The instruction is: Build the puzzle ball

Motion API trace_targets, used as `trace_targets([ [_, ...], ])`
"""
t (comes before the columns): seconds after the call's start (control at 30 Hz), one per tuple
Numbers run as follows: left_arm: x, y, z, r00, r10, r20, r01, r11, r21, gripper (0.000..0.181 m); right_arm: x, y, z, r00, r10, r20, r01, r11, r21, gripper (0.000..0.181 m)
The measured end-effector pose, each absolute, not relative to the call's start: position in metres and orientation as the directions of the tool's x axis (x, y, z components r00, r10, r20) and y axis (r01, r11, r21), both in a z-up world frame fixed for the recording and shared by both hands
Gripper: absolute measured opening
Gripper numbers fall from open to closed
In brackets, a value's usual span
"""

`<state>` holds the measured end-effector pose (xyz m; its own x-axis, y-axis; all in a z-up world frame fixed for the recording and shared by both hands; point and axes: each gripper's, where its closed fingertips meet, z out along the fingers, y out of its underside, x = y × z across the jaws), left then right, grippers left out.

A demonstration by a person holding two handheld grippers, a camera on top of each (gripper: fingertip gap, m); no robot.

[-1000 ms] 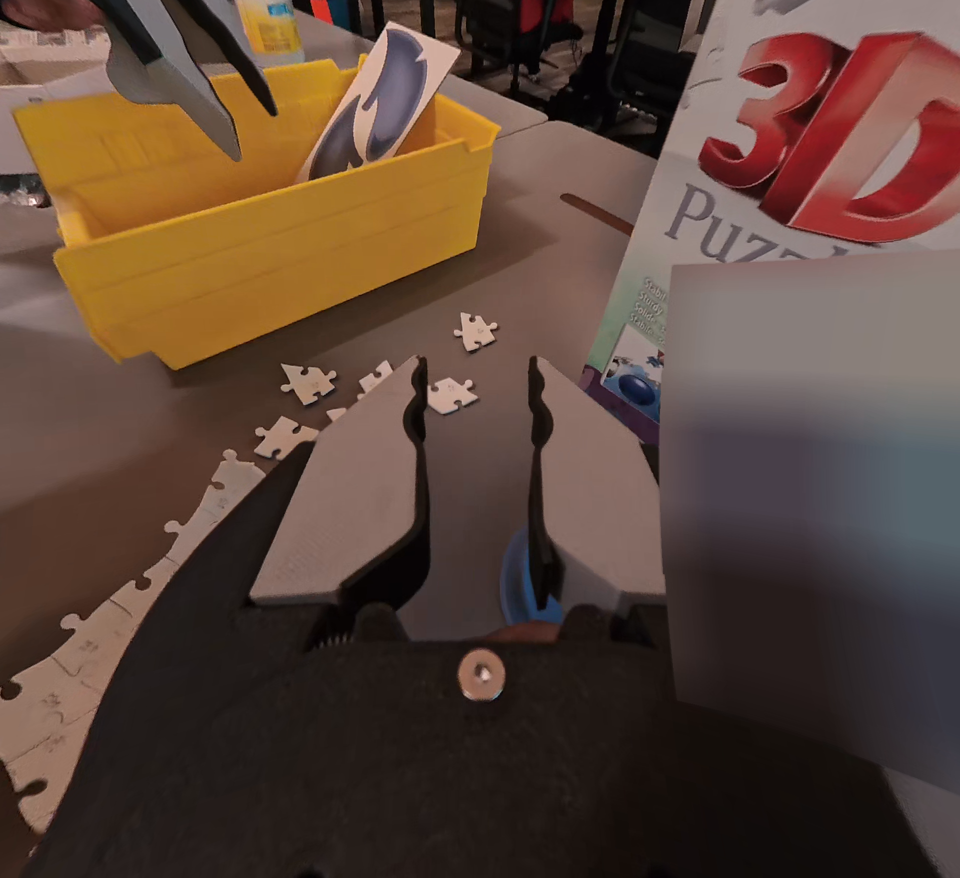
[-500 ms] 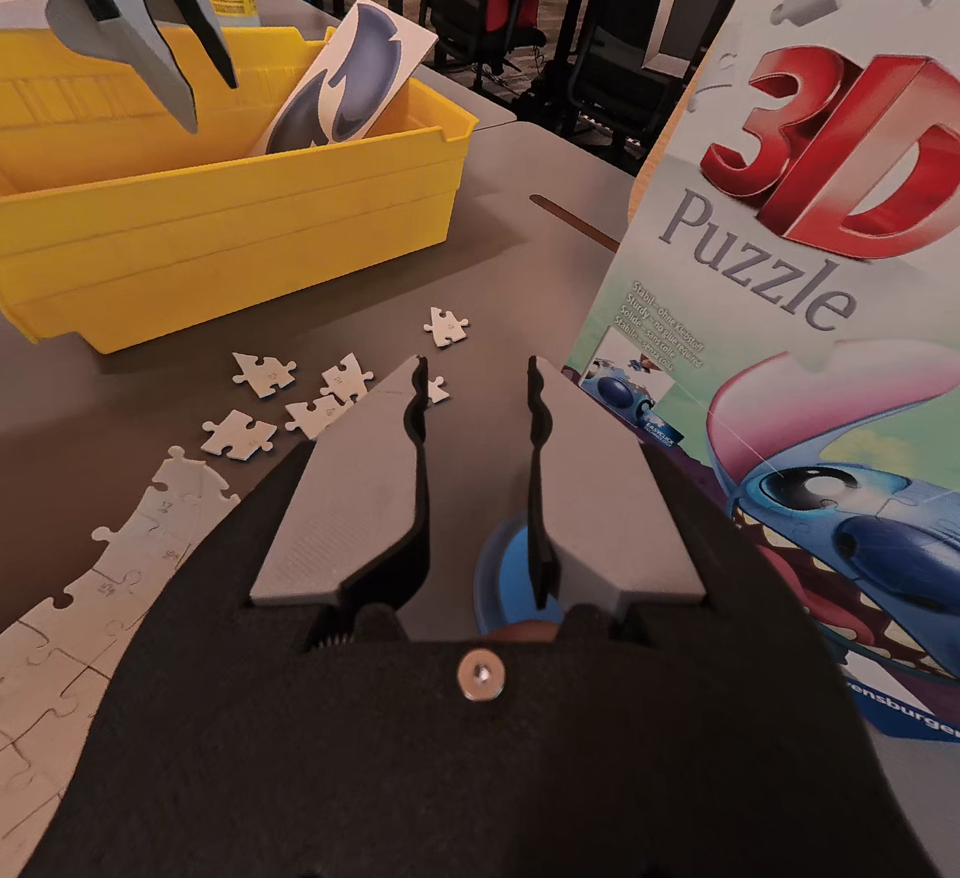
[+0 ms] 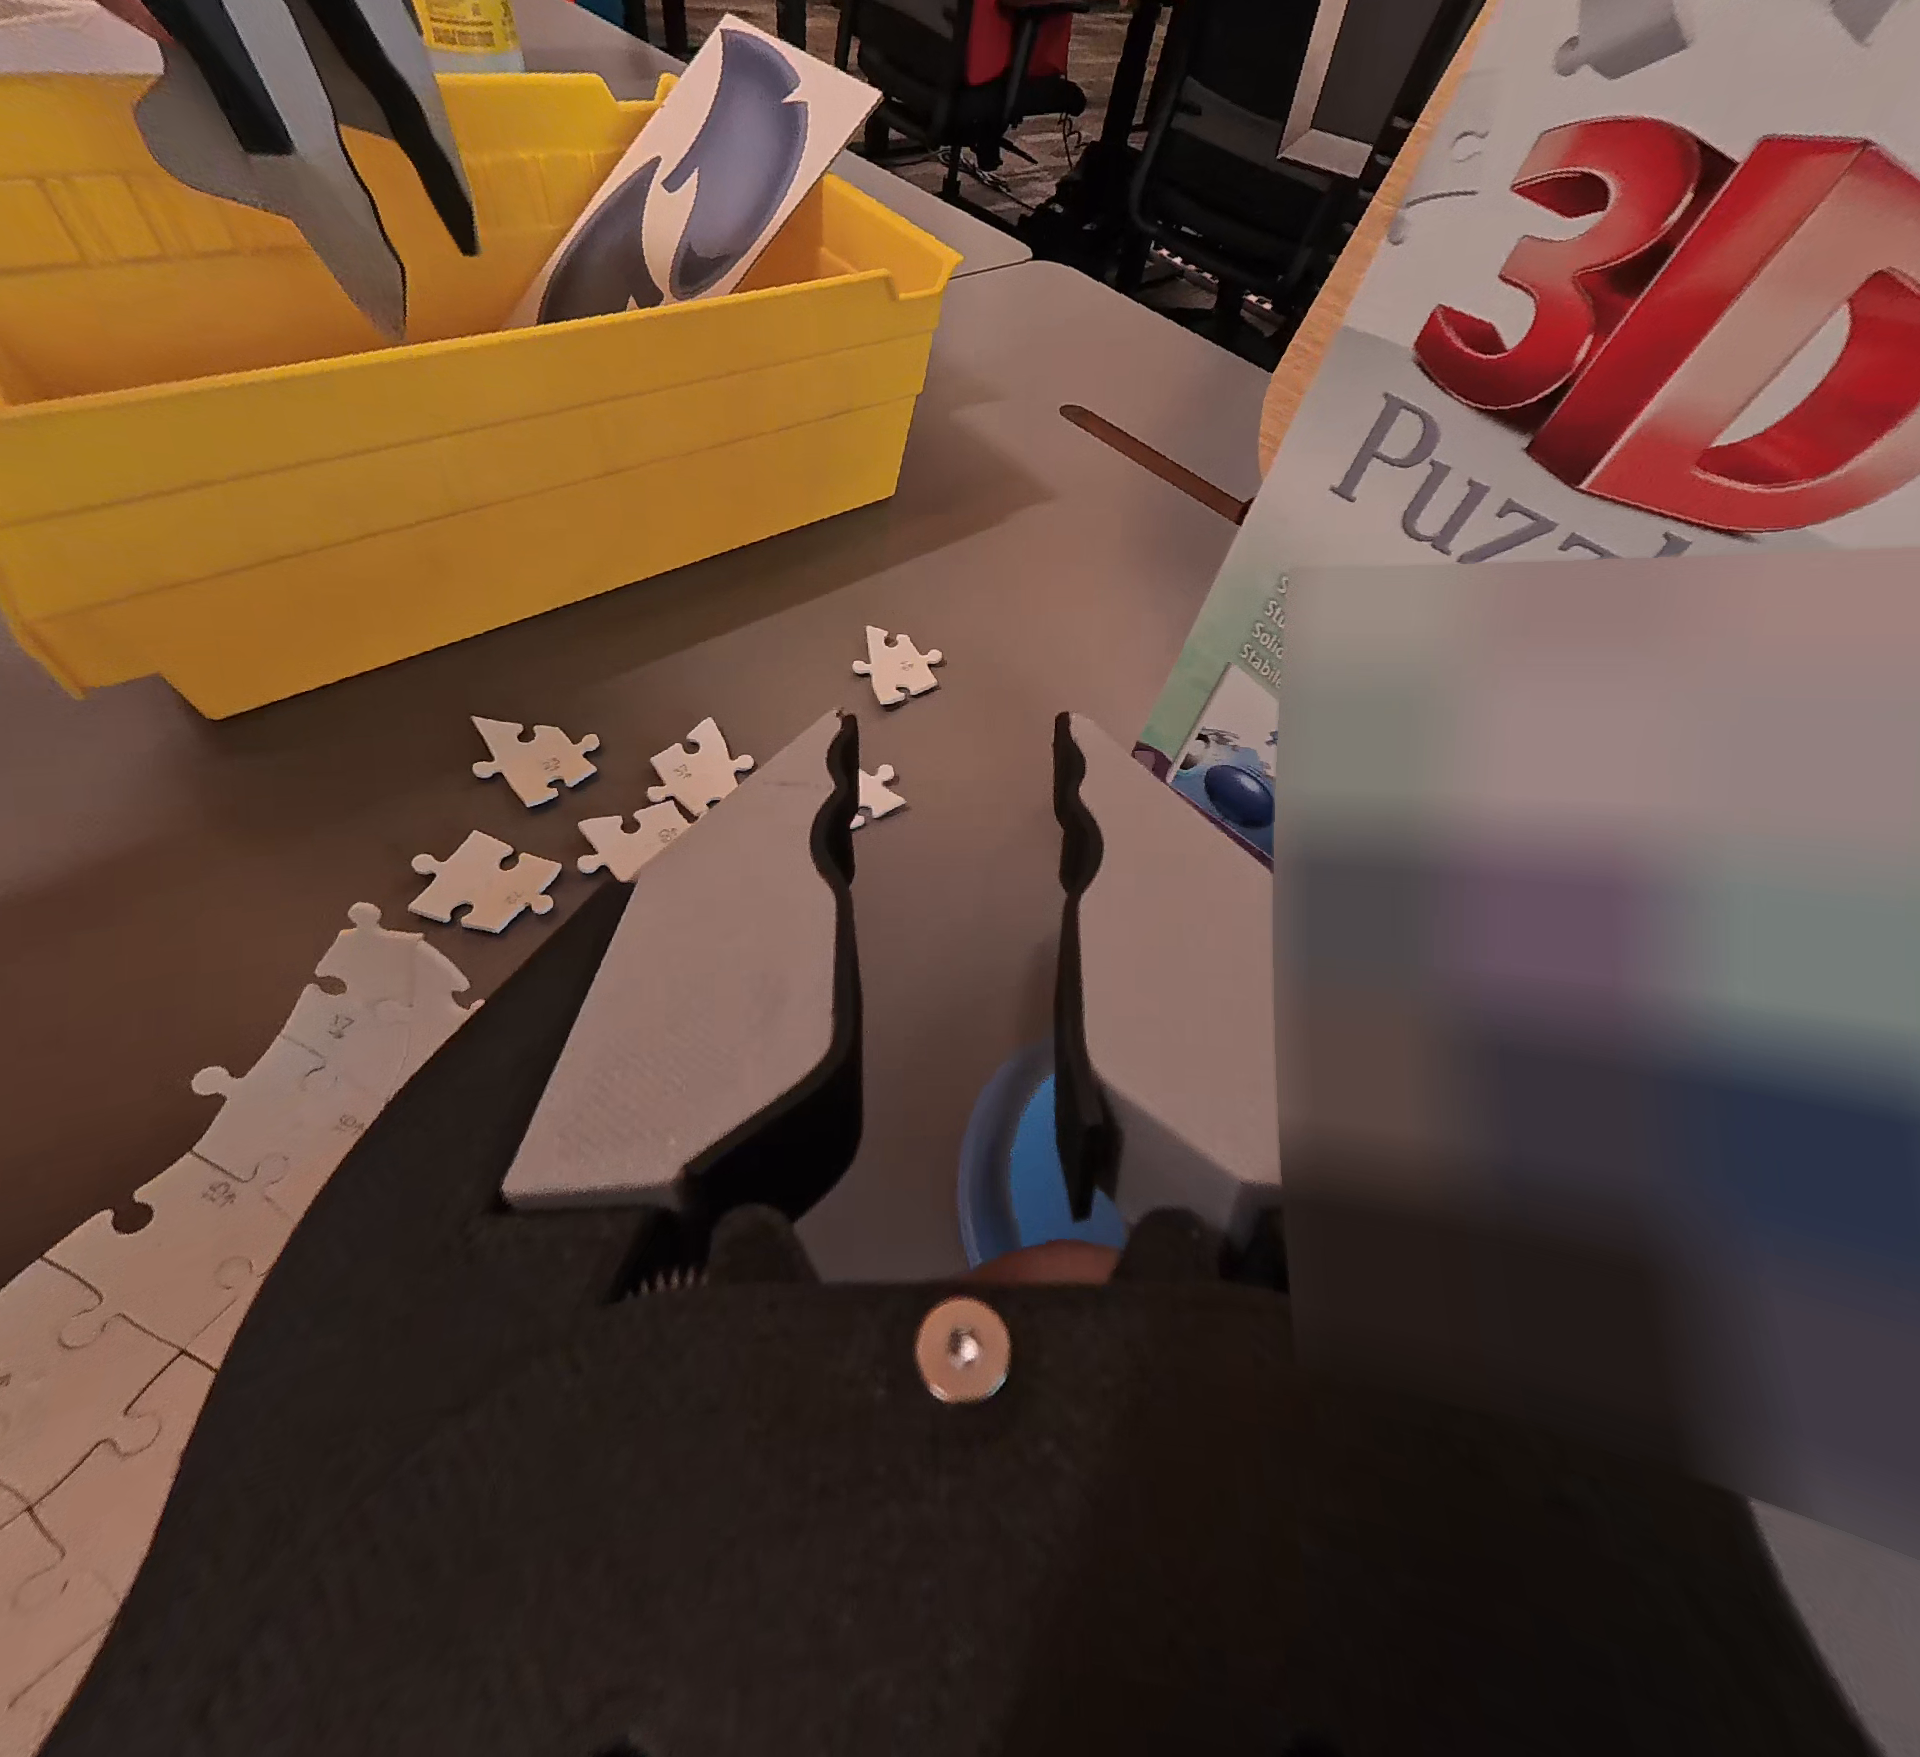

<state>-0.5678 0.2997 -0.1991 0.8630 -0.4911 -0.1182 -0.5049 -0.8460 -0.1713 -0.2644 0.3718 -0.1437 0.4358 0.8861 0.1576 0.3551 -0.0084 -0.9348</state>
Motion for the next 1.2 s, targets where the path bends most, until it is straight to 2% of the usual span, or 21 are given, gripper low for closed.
trace_targets([
  [0.1, -0.565, 0.297, -0.209, 0.847, -0.518, -0.124, -0.531, -0.839, -0.122, 0.06, -0.266, 0.371, -0.147, 0.427, 0.89, 0.159, 0.368, -0.011, -0.93, 0.034],
  [0.4, -0.562, 0.294, -0.216, 0.843, -0.528, -0.099, -0.536, -0.839, -0.094, 0.061, -0.268, 0.368, -0.144, 0.424, 0.893, 0.147, 0.353, -0.013, -0.936, 0.034],
  [0.67, -0.55, 0.275, -0.227, 0.8, -0.598, -0.041, -0.599, -0.801, -0.015, 0.061, -0.265, 0.37, -0.146, 0.426, 0.895, 0.135, 0.346, -0.023, -0.938, 0.034],
  [0.93, -0.535, 0.297, -0.206, 0.786, -0.616, -0.052, -0.616, -0.772, -0.154, 0.061, -0.262, 0.375, -0.147, 0.437, 0.891, 0.12, 0.326, -0.033, -0.945, 0.034],
  [1.2, -0.519, 0.299, -0.205, 0.732, -0.68, -0.026, -0.671, -0.715, -0.198, 0.059, -0.262, 0.38, -0.154, 0.434, 0.894, 0.108, 0.325, -0.044, -0.945, 0.035],
])
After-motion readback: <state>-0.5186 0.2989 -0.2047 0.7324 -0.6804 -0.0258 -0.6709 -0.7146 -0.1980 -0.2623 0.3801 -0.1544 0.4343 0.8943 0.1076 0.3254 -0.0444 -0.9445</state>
